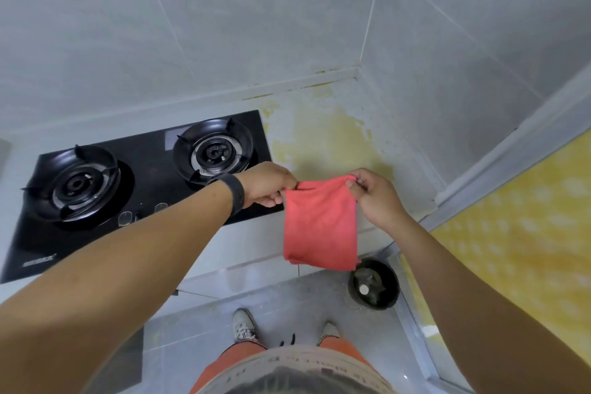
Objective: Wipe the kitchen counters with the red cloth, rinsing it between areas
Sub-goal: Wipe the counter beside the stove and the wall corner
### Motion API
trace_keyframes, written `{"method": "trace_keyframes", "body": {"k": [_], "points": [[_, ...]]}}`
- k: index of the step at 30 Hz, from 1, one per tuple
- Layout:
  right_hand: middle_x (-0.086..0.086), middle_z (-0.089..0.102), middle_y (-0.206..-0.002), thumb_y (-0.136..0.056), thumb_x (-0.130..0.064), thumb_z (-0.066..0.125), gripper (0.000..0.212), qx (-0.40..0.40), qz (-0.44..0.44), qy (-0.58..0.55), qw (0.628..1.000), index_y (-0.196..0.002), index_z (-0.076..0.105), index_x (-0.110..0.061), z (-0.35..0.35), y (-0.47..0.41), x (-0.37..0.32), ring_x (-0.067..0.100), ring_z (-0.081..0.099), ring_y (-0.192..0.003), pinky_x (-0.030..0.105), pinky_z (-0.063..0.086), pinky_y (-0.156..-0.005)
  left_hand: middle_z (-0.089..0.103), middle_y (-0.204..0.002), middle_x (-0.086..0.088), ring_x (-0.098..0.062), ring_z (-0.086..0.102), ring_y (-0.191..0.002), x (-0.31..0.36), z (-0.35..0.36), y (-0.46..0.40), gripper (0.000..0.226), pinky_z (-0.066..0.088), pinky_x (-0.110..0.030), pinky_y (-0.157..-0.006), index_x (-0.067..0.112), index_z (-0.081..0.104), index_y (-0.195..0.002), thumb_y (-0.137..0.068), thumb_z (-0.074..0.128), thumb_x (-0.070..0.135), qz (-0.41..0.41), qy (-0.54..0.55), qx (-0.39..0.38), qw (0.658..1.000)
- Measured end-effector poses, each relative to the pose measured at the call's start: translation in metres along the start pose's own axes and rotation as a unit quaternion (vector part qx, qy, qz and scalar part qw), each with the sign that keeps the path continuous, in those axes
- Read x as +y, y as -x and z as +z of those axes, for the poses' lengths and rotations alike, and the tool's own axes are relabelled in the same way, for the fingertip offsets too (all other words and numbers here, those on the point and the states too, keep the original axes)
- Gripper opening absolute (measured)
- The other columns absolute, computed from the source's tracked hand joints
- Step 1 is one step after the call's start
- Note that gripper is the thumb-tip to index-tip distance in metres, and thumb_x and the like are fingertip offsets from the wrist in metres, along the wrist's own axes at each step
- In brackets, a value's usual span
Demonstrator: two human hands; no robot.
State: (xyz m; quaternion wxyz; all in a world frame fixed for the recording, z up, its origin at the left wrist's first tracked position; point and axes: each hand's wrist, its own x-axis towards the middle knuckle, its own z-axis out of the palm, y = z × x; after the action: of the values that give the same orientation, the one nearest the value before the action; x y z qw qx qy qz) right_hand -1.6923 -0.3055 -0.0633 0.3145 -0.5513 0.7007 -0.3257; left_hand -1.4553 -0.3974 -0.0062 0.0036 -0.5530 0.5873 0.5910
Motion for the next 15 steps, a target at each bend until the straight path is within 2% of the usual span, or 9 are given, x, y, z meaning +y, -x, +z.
{"method": "trace_keyframes", "body": {"k": [2,4,6,7,12,15], "points": [[0.001,0.07,-0.1,-0.101,-0.018,0.06,0.013,0.027,0.017,0.001,0.999,-0.11,0.069,-0.023,0.009,-0.022,0.002,0.019,0.066,-0.094,0.025,0.046,-0.08,0.063,-0.084,0.001,-0.012,0.058,-0.064,-0.003,0.001,-0.017,0.012,0.051,-0.027,-0.065,0.018,0.068,-0.104,-0.096,0.063,0.025,-0.007,0.096,0.072,0.993],[0.013,0.06,-0.131,-0.101,-0.024,0.059,0.038,0.049,0.061,0.044,0.996,-0.139,0.059,-0.018,0.017,-0.044,0.005,0.029,0.064,-0.115,0.029,0.045,-0.098,0.063,-0.098,0.001,-0.019,0.063,-0.085,-0.011,0.005,-0.036,0.025,0.053,-0.034,-0.078,0.021,0.063,-0.115,-0.095,0.066,0.035,-0.015,0.136,0.155,0.978],[0.018,0.047,-0.144,-0.1,-0.026,0.056,0.053,0.054,0.125,0.106,0.985,-0.15,0.047,-0.016,0.028,-0.055,0.013,0.037,0.056,-0.125,0.036,0.043,-0.105,0.063,-0.099,0.001,-0.026,0.065,-0.1,-0.028,0.013,-0.049,0.026,0.052,-0.038,-0.086,0.019,0.061,-0.115,-0.095,0.064,0.035,0.003,0.07,0.238,0.969],[0.018,0.044,-0.145,-0.099,-0.026,0.054,0.053,0.045,0.145,0.128,0.98,-0.151,0.045,-0.015,0.035,-0.054,0.018,0.04,0.054,-0.126,0.038,0.043,-0.106,0.065,-0.099,0.001,-0.026,0.065,-0.101,-0.038,0.019,-0.051,0.021,0.051,-0.035,-0.086,0.019,0.062,-0.111,-0.095,0.062,0.033,0.012,0.03,0.25,0.968],[0.018,0.039,-0.144,-0.101,-0.023,0.05,0.049,-0.077,0.14,0.201,0.967,-0.147,0.046,-0.01,0.078,-0.028,0.041,0.042,0.051,-0.123,0.042,0.045,-0.104,0.068,-0.097,0.001,-0.023,0.065,-0.095,-0.095,0.05,-0.051,0.01,0.046,-0.027,-0.077,0.017,0.067,-0.097,-0.096,0.06,0.024,-0.01,-0.076,0.169,0.983],[0.017,0.039,-0.145,-0.1,-0.023,0.052,0.046,-0.086,0.103,0.218,0.967,-0.143,0.049,-0.008,0.098,-0.028,0.045,0.04,0.051,-0.121,0.044,0.047,-0.105,0.066,-0.099,0.002,-0.023,0.064,-0.098,-0.114,0.045,-0.056,0.006,0.044,-0.026,-0.079,0.024,0.062,-0.091,-0.096,0.058,0.023,-0.028,-0.082,0.181,0.98]]}}
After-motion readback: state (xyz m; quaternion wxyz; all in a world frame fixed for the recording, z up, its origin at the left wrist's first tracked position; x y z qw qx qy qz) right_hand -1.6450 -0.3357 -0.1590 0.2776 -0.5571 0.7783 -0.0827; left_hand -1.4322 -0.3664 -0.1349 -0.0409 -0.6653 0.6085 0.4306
